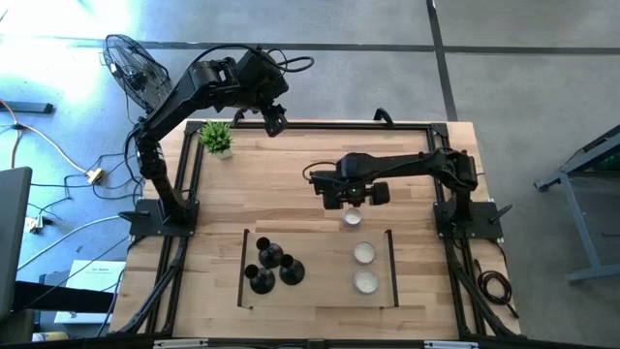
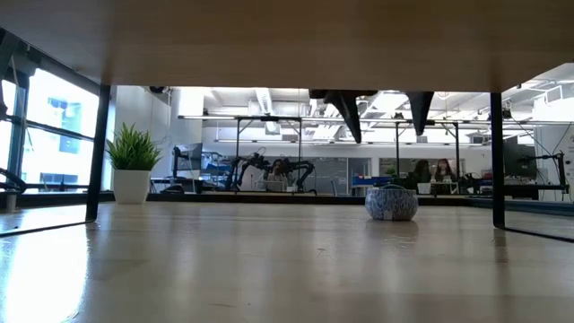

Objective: Pick & Place candle stick holders
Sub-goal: Put the blue scented candle on the shelf

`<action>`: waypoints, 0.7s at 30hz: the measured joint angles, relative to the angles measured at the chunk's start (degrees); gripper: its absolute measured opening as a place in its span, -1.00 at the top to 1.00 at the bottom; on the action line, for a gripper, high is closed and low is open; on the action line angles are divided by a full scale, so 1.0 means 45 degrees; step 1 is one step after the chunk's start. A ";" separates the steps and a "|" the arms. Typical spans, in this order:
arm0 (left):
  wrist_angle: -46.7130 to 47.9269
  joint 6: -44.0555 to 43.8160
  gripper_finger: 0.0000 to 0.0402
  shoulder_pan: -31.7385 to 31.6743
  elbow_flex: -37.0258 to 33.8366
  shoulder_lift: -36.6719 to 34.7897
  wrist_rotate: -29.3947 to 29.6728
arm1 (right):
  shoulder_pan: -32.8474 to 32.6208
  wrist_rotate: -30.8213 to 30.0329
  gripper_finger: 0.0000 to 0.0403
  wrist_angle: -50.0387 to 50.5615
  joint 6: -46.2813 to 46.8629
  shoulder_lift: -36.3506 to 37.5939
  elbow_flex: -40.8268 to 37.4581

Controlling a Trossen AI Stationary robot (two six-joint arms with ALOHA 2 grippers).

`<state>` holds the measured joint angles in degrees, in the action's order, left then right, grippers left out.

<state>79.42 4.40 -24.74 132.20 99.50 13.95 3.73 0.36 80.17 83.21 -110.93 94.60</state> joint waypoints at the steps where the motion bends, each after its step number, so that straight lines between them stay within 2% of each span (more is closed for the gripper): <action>1: 0.0000 0.0001 -0.02 0.0002 0.0004 0.0000 0.0002 | 0.0000 0.0023 -0.98 -0.0130 -0.0051 0.0005 -0.0094; 7: 0.0000 0.0002 -0.02 -0.0002 0.0005 0.0000 -0.0003 | 0.0000 0.0047 -0.98 -0.0776 -0.0338 0.0101 -0.0527; 11: 0.0002 -0.0001 -0.02 0.0001 0.0005 0.0000 -0.0006 | -0.0014 0.0122 -0.98 -0.2500 -0.0465 0.0606 -0.1580; 17: 0.0000 -0.0003 -0.02 0.0003 0.0005 0.0000 -0.0037 | -0.0225 0.0325 -0.98 -0.4547 0.0911 0.1534 -0.3490; 21: 0.0000 0.0001 -0.02 0.0002 0.0005 0.0000 -0.0042 | -0.0278 0.0293 -0.98 -0.4905 0.1279 0.1922 -0.4054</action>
<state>79.42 4.40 -24.74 132.22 99.50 13.76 2.47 1.68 58.09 88.97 -102.29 76.36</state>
